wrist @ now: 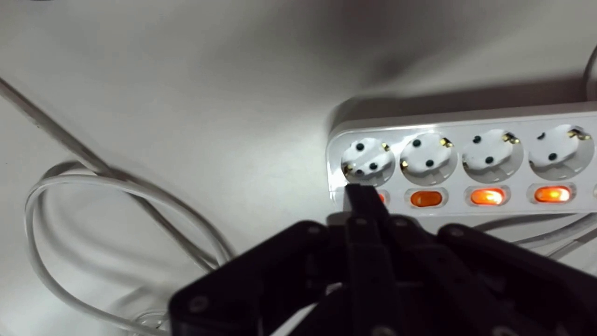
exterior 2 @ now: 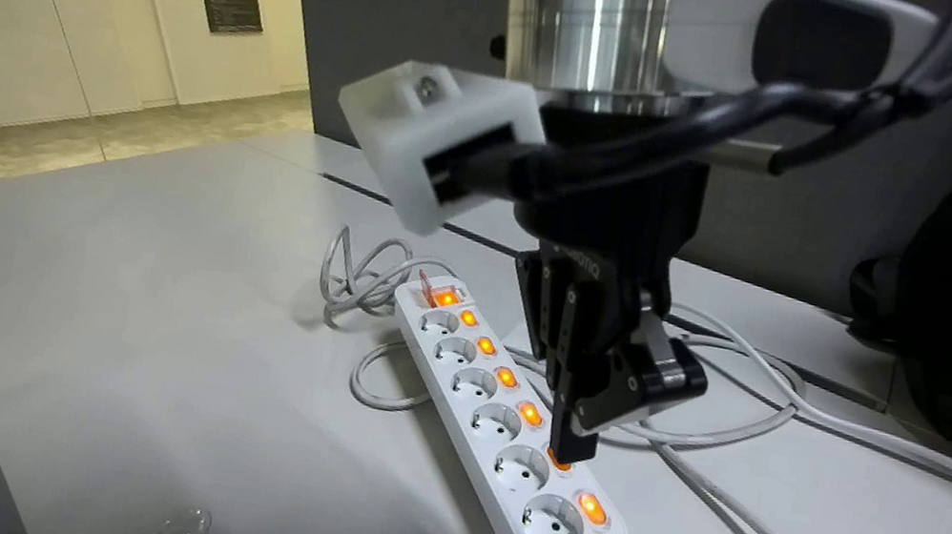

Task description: Turn on the second switch from the right

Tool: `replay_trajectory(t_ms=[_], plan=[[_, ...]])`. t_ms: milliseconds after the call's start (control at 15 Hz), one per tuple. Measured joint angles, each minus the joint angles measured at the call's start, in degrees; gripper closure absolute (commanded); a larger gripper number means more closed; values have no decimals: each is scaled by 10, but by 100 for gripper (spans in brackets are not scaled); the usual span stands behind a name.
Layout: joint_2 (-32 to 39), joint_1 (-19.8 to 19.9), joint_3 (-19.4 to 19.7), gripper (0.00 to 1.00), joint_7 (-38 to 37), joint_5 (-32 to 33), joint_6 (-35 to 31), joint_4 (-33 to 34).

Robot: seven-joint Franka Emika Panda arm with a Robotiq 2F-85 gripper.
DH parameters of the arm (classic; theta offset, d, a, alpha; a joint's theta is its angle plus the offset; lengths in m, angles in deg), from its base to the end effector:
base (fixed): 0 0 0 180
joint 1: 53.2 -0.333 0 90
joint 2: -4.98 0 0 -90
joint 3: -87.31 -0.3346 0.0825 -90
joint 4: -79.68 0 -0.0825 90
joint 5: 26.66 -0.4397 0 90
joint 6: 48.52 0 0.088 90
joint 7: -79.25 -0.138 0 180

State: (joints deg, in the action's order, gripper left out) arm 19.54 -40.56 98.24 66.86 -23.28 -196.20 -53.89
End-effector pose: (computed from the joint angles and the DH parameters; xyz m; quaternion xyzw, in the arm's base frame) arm 0.5059 -0.2255 0.1702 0.9587 -0.2818 -0.0060 0.0392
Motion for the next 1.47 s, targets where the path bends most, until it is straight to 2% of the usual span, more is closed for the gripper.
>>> replay_trajectory(t_ms=[867,1467], plan=[[67,-30,-1,100,4,-34,-90,15],[106,-28,-11,99,18,-103,-86,52]])
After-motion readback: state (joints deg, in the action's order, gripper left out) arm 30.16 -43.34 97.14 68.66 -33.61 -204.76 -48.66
